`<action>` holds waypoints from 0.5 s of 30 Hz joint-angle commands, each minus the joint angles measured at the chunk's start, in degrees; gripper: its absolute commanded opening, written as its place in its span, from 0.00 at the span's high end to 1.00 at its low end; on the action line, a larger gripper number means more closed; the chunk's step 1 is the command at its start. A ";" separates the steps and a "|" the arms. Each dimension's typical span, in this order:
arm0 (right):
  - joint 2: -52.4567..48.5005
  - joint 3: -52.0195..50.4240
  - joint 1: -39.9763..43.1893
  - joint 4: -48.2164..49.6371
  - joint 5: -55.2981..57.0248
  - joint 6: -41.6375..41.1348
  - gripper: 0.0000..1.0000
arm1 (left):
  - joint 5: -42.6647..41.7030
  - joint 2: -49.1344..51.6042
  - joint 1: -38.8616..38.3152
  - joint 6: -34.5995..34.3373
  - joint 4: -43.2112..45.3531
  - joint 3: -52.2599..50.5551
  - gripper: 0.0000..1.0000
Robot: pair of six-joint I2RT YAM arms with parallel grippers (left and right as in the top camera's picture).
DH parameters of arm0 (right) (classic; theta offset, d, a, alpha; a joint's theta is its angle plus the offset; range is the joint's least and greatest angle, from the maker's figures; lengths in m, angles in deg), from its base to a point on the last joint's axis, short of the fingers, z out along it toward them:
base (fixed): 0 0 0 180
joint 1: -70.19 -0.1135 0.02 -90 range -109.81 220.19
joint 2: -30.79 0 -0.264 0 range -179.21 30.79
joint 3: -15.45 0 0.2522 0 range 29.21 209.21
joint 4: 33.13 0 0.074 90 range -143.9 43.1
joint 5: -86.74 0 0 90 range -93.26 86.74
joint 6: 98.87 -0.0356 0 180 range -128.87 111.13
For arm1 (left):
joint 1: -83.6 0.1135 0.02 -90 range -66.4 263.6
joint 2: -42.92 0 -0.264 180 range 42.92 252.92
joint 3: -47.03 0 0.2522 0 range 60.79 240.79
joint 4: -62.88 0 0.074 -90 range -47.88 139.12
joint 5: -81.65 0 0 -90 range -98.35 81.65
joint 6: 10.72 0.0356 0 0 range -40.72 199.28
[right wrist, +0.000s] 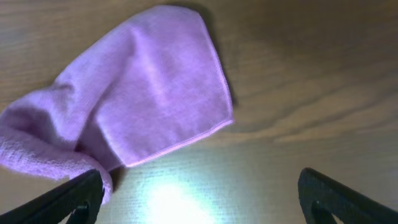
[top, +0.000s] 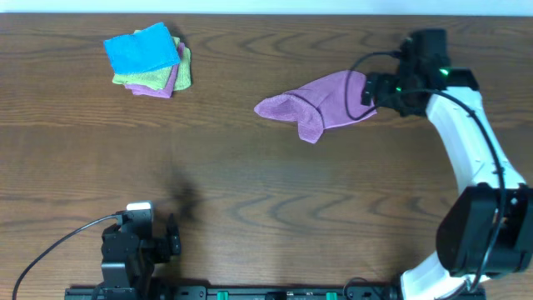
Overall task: Fold the cloth
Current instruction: 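Drag the pink cloth with the right gripper toward table center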
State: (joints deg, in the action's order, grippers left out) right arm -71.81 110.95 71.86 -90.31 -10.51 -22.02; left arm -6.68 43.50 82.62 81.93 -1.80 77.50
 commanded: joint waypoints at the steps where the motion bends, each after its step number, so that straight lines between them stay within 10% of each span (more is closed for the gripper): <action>1: -0.17 -4.35 3.39 4.00 -10.97 -4.07 0.01 | 1.29 -0.37 -0.20 1.62 -3.30 -0.61 0.05; 15: -8.72 -10.88 5.01 20.68 -13.40 -11.76 0.06 | 1.29 -0.37 -0.20 1.62 -3.28 -0.61 0.05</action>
State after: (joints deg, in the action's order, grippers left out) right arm -78.57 100.68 76.80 -70.23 -22.57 -30.87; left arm -6.68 43.50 82.62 81.93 -1.77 77.50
